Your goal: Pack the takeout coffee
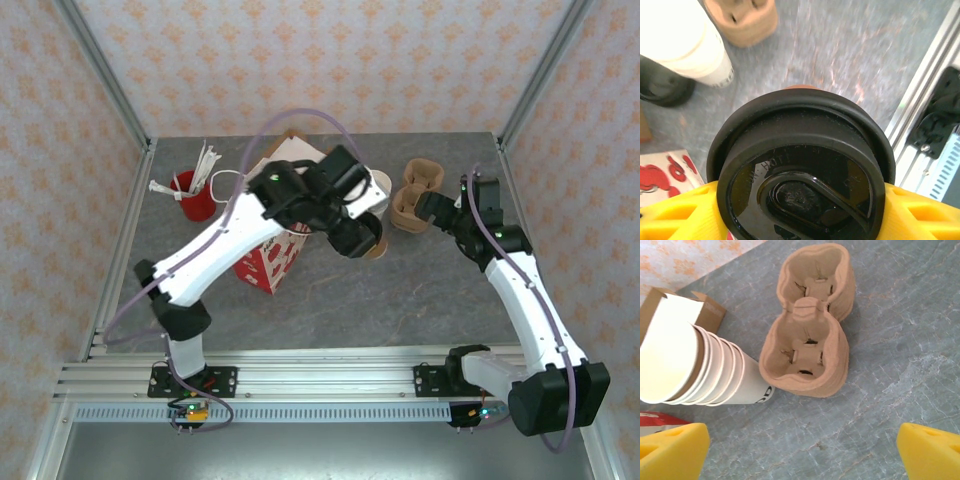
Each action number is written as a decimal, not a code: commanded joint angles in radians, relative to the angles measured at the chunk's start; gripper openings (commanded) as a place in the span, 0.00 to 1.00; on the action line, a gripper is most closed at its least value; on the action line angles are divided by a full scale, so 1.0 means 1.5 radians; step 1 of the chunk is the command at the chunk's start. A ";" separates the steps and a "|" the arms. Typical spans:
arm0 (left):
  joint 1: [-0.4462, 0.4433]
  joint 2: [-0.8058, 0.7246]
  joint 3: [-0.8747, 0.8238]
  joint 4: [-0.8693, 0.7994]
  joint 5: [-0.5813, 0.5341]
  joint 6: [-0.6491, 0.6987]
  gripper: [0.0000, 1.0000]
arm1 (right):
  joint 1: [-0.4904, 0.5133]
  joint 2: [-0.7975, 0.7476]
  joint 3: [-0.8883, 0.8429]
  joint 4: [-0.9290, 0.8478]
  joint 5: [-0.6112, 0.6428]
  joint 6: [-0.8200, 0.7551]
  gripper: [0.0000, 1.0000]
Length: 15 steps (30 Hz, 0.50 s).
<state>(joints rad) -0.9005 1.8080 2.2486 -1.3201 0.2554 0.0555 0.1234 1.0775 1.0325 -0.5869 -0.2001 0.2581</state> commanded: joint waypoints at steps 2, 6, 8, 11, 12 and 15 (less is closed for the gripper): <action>0.012 -0.039 0.055 -0.042 -0.011 0.014 0.56 | 0.013 -0.015 0.038 -0.017 -0.030 -0.004 0.96; 0.054 -0.080 0.074 -0.059 -0.050 -0.002 0.54 | 0.068 -0.029 0.050 0.002 -0.058 -0.031 0.95; 0.089 -0.098 0.074 -0.074 -0.063 -0.016 0.53 | 0.099 -0.035 0.057 0.014 -0.078 -0.041 0.95; 0.136 -0.125 0.068 -0.098 -0.088 -0.029 0.53 | 0.152 -0.033 0.065 0.033 -0.084 -0.051 0.94; 0.153 -0.133 0.067 -0.107 -0.097 -0.030 0.53 | 0.170 -0.030 0.069 0.040 -0.082 -0.053 0.94; 0.205 -0.150 0.063 -0.136 -0.132 -0.034 0.53 | 0.219 -0.008 0.083 0.050 -0.076 -0.061 0.94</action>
<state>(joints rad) -0.6376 1.6257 2.3375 -1.4406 0.1402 0.0246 0.4095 1.0489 1.1141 -0.5560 -0.3080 0.1989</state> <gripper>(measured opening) 0.645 0.943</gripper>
